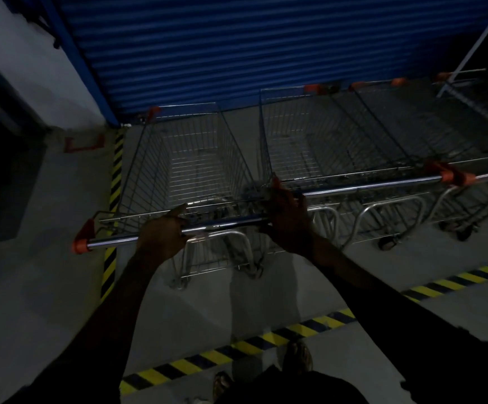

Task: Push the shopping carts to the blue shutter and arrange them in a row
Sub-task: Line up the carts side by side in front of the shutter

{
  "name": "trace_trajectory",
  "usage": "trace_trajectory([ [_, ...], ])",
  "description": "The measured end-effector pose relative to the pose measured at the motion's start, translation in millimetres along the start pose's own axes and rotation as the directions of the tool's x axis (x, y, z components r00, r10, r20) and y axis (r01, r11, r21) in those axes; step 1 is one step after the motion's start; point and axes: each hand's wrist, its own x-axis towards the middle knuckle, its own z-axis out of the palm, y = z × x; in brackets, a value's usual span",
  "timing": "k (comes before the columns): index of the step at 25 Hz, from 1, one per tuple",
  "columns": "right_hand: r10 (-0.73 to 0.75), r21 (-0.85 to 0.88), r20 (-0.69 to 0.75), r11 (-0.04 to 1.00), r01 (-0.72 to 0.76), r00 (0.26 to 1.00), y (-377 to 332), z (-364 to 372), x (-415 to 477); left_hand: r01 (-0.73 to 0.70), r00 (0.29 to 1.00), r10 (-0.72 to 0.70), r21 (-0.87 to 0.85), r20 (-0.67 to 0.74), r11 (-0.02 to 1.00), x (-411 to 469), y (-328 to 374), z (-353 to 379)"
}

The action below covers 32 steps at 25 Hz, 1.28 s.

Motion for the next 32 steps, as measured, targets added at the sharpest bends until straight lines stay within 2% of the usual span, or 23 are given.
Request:
trace_trajectory([
  [1,0.001,-0.048,-0.008,0.999,-0.002,1.000,9.4,2.0,0.7,0.026,0.999,-0.026,-0.007,-0.022,1.000,-1.4,-1.7,0.8],
  [3,0.033,-0.024,0.011,0.999,-0.033,0.999,23.7,-4.1,1.9,0.054,0.997,-0.052,0.032,-0.062,0.998,0.7,-8.3,8.9],
  [5,0.033,0.001,-0.011,0.999,-0.033,0.999,30.8,-9.1,3.4,0.062,0.993,-0.063,-0.015,-0.100,0.998,3.6,-8.3,15.1],
  [7,0.008,0.008,-0.002,1.000,-0.008,1.000,37.0,-13.3,9.4,-0.044,0.990,0.039,-0.033,-0.139,0.998,8.7,6.4,19.1],
  [10,0.030,0.038,0.024,0.999,-0.031,0.999,44.5,-17.6,16.8,-0.229,0.967,0.227,-0.004,-0.116,0.973,25.0,71.8,26.6],
  [13,0.039,0.114,-0.043,0.993,-0.034,0.998,52.0,-8.2,17.9,-0.326,0.935,0.320,-0.018,-0.154,0.945,44.2,117.5,20.8],
  [17,0.018,0.111,-0.105,0.994,-0.006,0.994,52.3,-0.3,16.3,-0.433,0.889,0.399,-0.125,-0.225,0.893,57.1,114.0,11.3],
  [24,-0.015,0.112,-0.119,0.993,0.029,0.993,59.6,10.1,20.6,-0.446,0.872,0.412,-0.082,-0.265,0.891,92.0,113.1,19.1],
  [32,-0.067,0.100,-0.253,0.991,0.095,0.965,65.4,22.4,23.2,-0.398,0.890,0.367,-0.071,-0.270,0.915,95.9,103.3,24.5],
])
